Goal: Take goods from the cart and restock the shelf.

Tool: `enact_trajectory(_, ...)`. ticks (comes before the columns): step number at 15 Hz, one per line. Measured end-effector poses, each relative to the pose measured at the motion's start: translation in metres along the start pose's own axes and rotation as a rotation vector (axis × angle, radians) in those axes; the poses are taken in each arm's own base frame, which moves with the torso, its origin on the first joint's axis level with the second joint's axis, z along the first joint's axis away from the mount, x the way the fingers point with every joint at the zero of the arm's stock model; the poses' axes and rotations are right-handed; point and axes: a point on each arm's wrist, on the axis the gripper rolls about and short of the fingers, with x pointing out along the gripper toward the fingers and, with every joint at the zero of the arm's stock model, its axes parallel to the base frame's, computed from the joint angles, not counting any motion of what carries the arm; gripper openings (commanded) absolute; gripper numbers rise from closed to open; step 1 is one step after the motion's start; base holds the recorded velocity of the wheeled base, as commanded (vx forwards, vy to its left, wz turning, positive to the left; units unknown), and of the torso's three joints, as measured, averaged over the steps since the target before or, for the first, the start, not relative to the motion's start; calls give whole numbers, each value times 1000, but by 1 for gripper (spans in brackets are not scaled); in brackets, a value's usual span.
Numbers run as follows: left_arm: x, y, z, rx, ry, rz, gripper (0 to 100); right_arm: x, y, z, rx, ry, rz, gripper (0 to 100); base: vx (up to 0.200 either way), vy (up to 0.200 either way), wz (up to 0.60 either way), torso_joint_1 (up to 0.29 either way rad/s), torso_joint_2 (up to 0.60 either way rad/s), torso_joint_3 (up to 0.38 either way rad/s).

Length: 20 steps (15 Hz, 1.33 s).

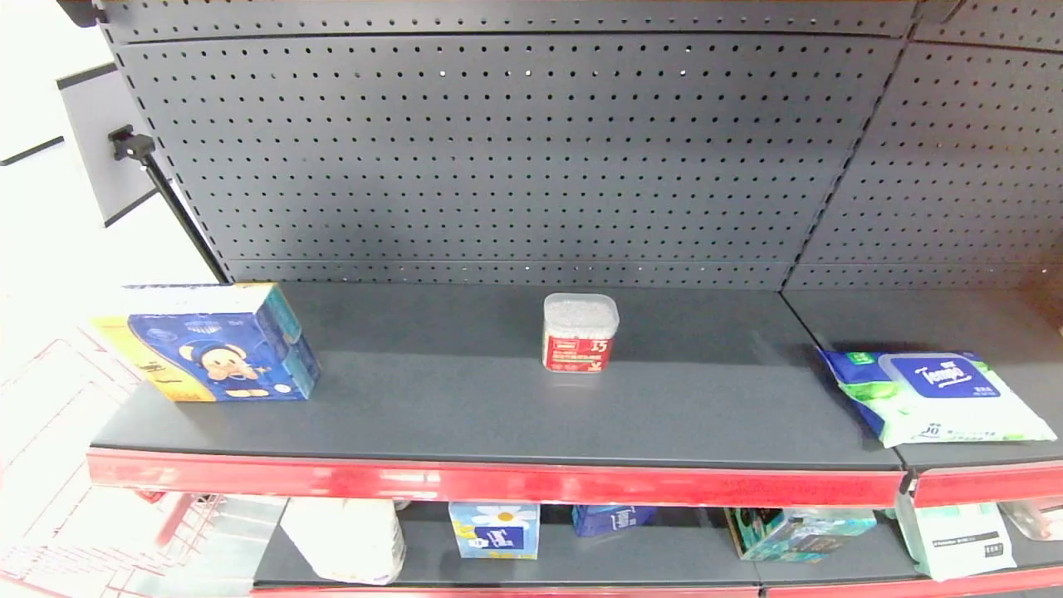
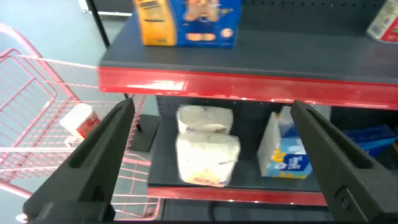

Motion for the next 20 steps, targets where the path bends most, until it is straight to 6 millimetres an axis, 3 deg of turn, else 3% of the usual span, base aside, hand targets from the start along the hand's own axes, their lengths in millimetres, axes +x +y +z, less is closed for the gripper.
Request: enact_trajectory(20,0,0,0,0,1,0,100,0,0,0,0,0,1,100,0,200,0,2,2,2)
